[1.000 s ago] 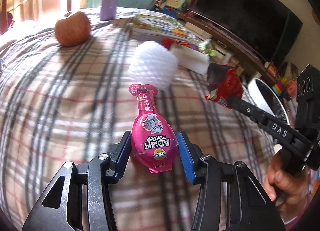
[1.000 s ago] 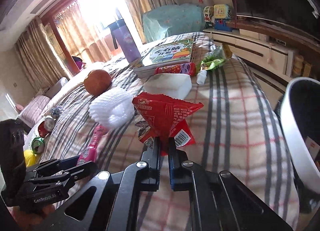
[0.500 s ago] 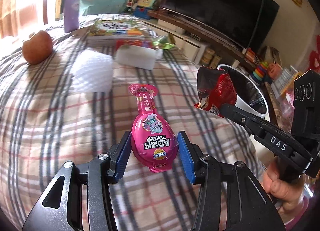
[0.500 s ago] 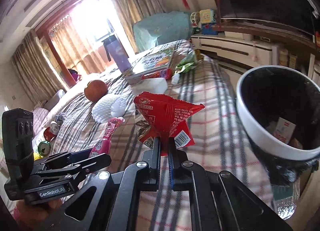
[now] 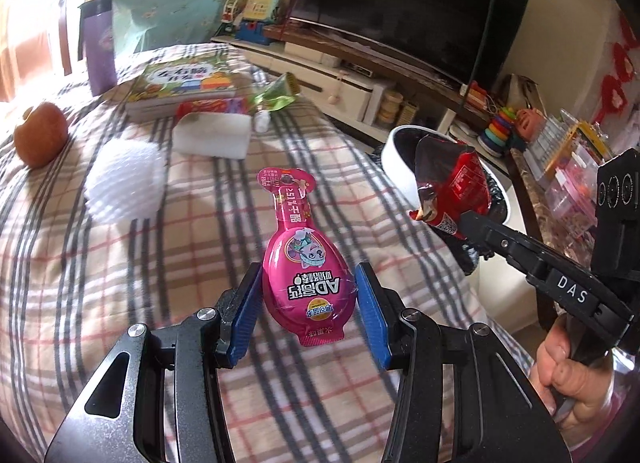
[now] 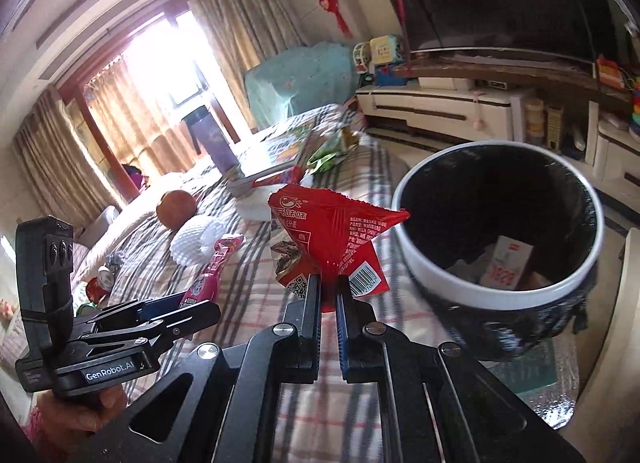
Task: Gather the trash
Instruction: 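Carry the pink candy bottle and red snack bag over the trash bin with both tools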
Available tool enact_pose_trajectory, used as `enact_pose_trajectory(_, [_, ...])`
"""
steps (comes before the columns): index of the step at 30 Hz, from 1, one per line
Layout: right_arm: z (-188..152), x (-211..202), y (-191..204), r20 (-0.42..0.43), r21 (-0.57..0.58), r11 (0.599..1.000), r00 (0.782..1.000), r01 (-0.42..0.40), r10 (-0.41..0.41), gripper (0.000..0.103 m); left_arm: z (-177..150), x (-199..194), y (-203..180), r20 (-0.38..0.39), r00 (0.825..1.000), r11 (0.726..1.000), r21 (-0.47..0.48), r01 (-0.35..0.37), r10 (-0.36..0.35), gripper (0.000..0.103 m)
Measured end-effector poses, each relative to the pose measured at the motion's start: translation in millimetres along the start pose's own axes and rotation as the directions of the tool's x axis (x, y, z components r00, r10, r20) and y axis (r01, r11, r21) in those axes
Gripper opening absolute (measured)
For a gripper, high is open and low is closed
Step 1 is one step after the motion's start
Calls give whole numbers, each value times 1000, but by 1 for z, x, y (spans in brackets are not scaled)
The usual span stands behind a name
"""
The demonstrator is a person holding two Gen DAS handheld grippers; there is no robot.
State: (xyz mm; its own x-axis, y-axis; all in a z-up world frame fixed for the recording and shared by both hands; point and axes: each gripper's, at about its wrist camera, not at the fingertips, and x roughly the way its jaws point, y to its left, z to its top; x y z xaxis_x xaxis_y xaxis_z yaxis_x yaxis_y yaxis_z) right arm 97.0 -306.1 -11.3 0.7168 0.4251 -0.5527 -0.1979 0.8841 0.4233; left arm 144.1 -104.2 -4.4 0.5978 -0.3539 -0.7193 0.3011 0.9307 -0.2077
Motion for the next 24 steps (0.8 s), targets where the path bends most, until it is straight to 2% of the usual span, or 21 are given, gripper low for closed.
enact_pose_trajectory(24, [2, -33, -62, 53, 105, 989, 992, 106, -112, 6, 24, 19, -65, -7, 998, 991, 111, 70, -69, 46])
